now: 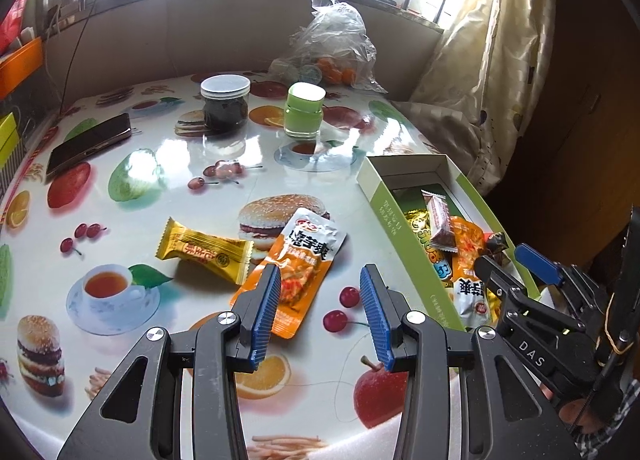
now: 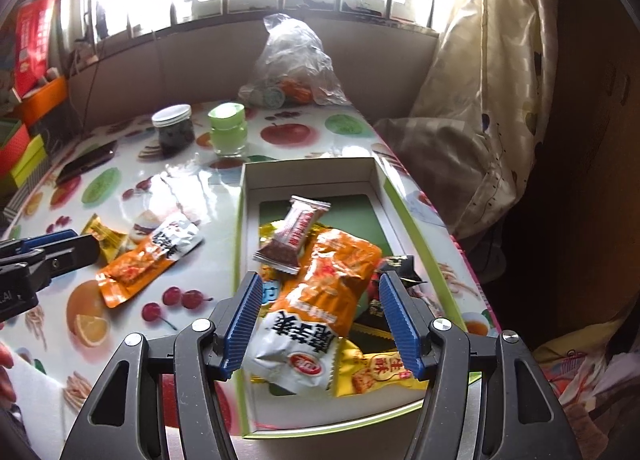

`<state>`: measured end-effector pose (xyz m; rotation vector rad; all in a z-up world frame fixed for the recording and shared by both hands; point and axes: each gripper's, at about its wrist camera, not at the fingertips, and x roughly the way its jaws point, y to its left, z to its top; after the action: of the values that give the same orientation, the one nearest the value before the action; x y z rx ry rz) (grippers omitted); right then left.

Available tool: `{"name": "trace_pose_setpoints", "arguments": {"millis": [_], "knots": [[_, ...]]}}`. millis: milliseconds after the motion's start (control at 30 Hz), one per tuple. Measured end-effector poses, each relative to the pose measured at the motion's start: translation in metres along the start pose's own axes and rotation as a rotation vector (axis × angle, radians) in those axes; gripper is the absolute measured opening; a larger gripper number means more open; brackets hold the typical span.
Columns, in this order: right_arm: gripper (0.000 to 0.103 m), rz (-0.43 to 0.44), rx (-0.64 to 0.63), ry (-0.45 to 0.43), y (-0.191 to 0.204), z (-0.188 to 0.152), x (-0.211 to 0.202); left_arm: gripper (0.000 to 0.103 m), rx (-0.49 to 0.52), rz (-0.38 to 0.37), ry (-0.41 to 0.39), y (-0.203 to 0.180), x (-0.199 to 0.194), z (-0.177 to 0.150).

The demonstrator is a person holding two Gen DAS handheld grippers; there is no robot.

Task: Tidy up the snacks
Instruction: 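Move both open grippers from the box back over the remaining snacks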

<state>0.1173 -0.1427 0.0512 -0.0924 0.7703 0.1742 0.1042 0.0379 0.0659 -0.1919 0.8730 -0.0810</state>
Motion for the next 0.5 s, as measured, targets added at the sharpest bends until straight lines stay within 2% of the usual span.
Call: {"name": "trace_pose_setpoints", "arguments": {"millis": [500], "knots": [[0.061,0.091,-0.025,-0.007,0.037,0.004,-0.009,0.043,-0.023,0.041,-0.022,0.025,-0.015,-0.011]]}}
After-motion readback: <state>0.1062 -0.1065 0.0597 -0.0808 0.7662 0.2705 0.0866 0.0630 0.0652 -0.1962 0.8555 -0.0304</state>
